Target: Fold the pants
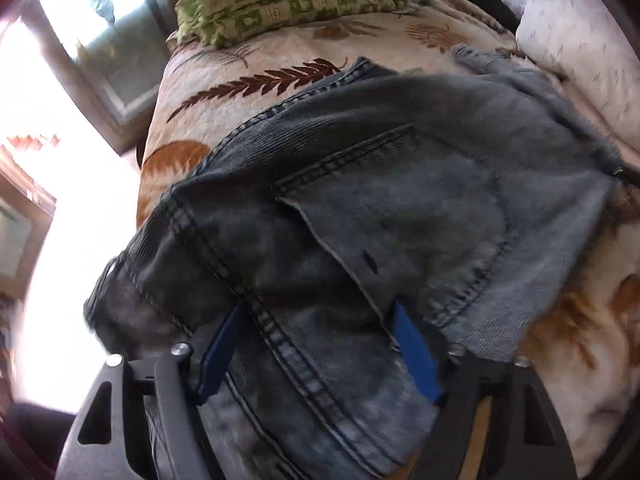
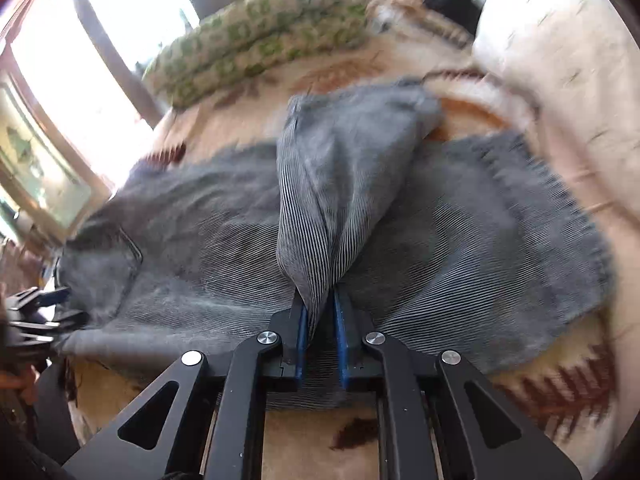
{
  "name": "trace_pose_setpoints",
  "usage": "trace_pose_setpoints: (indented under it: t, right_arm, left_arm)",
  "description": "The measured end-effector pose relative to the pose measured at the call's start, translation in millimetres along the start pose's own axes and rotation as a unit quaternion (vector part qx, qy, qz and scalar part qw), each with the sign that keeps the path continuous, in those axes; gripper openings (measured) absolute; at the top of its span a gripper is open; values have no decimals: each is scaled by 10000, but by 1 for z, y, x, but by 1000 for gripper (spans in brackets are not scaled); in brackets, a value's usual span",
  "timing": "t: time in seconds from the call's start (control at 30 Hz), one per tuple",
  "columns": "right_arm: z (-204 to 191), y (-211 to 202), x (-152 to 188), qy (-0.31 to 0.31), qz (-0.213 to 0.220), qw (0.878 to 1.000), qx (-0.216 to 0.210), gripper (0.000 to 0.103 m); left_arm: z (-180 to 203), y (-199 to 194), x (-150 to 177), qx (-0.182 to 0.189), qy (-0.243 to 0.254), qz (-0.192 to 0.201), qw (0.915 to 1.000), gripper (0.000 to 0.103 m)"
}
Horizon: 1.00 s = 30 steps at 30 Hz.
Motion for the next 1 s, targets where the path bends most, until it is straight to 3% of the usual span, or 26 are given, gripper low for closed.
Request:
trace_pose_setpoints:
  t: [0.1, 0.17, 0.2, 0.23, 0.27, 0.37, 0.53, 0.67, 0.73, 0.8, 0.83, 0.9, 1.0]
  right_arm:
    - [11, 12, 20, 391, -742, 9965, 30, 11]
    - [11, 10, 23, 302, -719, 9969, -44, 11]
    - [11, 8, 20, 248, -824, 9963, -7, 13]
    - [11, 6, 16, 300, -898, 9955, 34, 24]
    - [12, 0, 9, 370, -850, 9956, 95, 37]
    - [6, -16, -24, 158, -294, 9991, 242, 57]
    - [-21, 19, -88, -375, 51, 9993, -10, 57]
    - [-48, 89, -112, -958, -291, 9950, 29, 54]
    - [-51, 118, -110, -1217, -581, 9906, 240, 52]
    - [-44, 134, -101, -1526, -804, 9832, 603, 26]
    - [-40, 132, -99, -1637, -757, 9808, 747, 12]
    - [-26, 107, -102, -1537, -326, 9844, 791, 11]
    - [12, 37, -109, -1039, 356, 9891, 982, 10]
  left_arm:
    - [-11, 4, -2, 244, -161, -129, 9995, 90]
    - [-8, -2, -1, 276, 80, -253, 9993, 89]
    - [-8, -7, -1, 307, 133, -313, 9989, 87]
    - [-8, -13, -1, 360, 117, -331, 9987, 87]
    - [-9, -21, -2, 458, 47, -284, 9985, 87]
    - [-9, -48, -12, 789, -206, 94, 9966, 87]
    - [19, -54, -46, 1334, -386, 443, 9893, 88]
    - [59, -19, -48, 1508, -134, 144, 9884, 85]
    - [75, -4, -40, 1640, -177, -119, 9862, 75]
    - [86, 1, -32, 1564, -21, -158, 9876, 74]
    - [89, -2, -29, 1536, 123, -110, 9880, 74]
    - [91, -7, -22, 1612, 311, -146, 9863, 70]
    - [82, -13, -16, 1674, 454, -233, 9846, 57]
Point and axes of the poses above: each gripper's, at about its wrist camera, not at the fingertips, and y roughly the way its jaws point, z to its right, x to its underside, the point moved 3 cm from there along y, roughly the way its jaws point, and after that the axes turned 10 degrees about z, right-handed, at the moved point
